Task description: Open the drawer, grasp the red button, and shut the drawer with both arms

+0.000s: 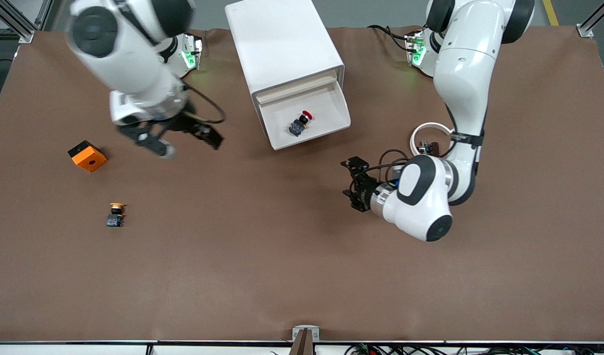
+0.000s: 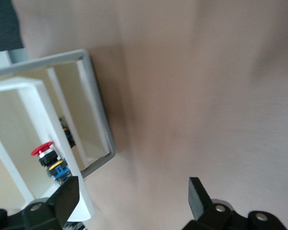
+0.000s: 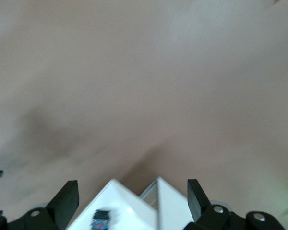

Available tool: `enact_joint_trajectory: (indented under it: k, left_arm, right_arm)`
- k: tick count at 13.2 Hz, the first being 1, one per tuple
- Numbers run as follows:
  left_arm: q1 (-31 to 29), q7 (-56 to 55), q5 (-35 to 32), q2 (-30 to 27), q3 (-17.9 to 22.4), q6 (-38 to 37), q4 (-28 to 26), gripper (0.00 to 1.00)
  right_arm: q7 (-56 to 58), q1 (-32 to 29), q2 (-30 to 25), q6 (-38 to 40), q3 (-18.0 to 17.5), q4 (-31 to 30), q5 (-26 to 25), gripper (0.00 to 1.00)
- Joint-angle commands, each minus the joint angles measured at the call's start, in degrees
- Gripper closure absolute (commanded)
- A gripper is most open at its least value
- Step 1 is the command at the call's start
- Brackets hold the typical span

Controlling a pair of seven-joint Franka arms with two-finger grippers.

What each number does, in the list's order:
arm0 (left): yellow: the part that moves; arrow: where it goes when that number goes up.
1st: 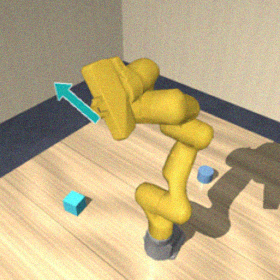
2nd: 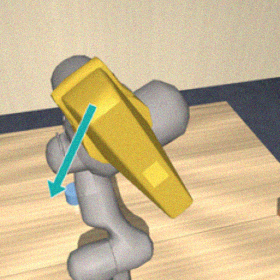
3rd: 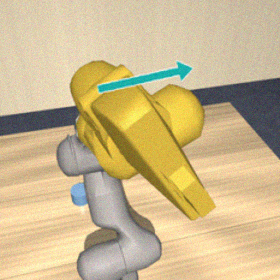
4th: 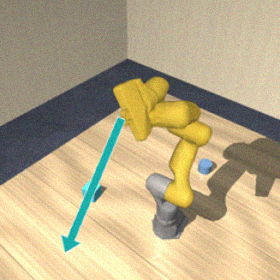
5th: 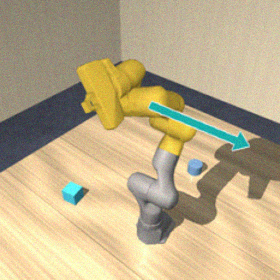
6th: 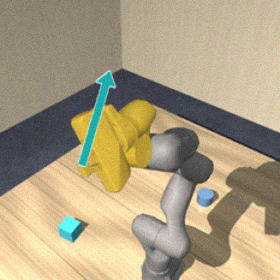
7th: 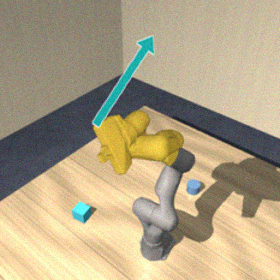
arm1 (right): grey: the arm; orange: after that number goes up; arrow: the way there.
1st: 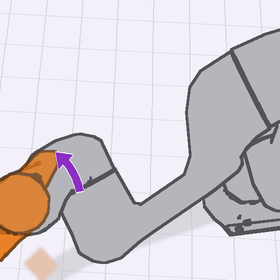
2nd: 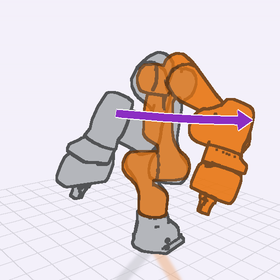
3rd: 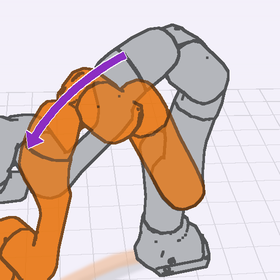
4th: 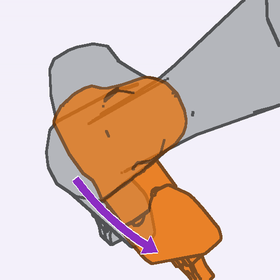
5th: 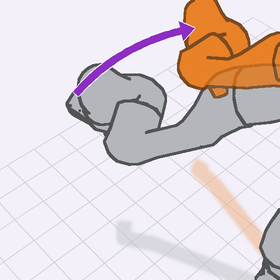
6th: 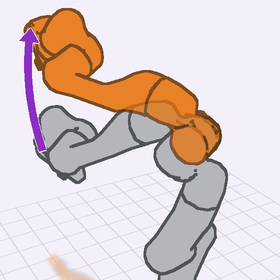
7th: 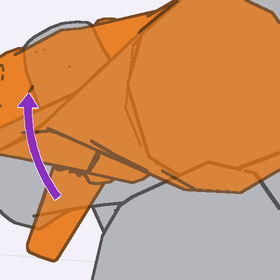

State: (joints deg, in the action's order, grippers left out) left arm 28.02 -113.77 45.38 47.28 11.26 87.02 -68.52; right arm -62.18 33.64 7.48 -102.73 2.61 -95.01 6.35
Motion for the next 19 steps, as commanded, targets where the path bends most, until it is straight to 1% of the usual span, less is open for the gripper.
enact_joint_trajectory:
  k: [1,2,4,5,6,8,9,11,14,15,16,19]
  left_arm:
    - [0.5,5.4,-6.5,-3.9,1.4,-0.4,-0.2,0.0]
    - [0.3,8.8,-8.6,-4.8,1.7,-0.4,-0.2,0.0]
    - [0.3,12.9,-12.2,-6.8,3.8,-0.4,-0.3,0.0]
    - [0.3,14.7,-14.6,-7.2,4.3,-0.4,-0.3,0.0]
    - [0.3,17.8,-17.7,-8.2,4.3,-0.4,-0.3,0.0]
    - [0.5,29.2,-22.7,-10.6,4.3,-0.4,-0.3,0.0]
    - [0.4,36.4,-23.4,-11.7,4.4,-0.2,-0.3,0.0]
    - [-0.2,44.4,-24.6,-13.8,4.6,1.9,-0.6,0.0]
    - [0.6,56.0,-32.9,-16.3,4.1,4.0,-0.8,0.0]
    - [0.6,63.4,-34.4,-18.3,3.0,5.7,-1.4,0.0]
    - [0.5,68.6,-34.7,-19.5,2.3,6.7,-2.0,0.0]
    - [-0.1,74.0,-34.6,-20.6,2.0,8.0,-2.3,0.0]
  right_arm:
    - [-10.5,7.2,1.7,-6.5,0.9,-3.1,0.5,0.0]
    - [-14.1,9.7,3.0,-8.8,0.9,-3.8,0.4,0.0]
    - [-20.5,14.2,6.5,-11.4,0.9,-3.7,-0.1,0.0]
    - [-22.0,15.4,7.9,-12.0,1.0,-3.7,-0.2,0.0]
    - [-22.7,16.3,9.3,-12.1,1.0,-3.7,-0.4,0.0]
    - [-23.2,17.3,11.1,-12.5,1.0,-3.7,-0.5,0.0]
    - [-23.8,17.8,12.0,-13.7,1.0,-3.7,-0.7,0.0]
    - [-24.3,18.1,13.4,-14.9,1.0,-3.6,-1.5,0.0]
    - [-24.3,18.9,15.0,-15.0,1.0,-3.6,-3.2,0.0]
    - [-24.3,19.4,15.2,-15.0,1.0,-3.6,-3.5,0.0]
    - [-24.2,19.5,15.4,-15.0,1.0,-3.6,-3.7,0.0]
    - [-23.7,20.5,15.5,-14.8,0.9,-3.6,-4.2,0.0]
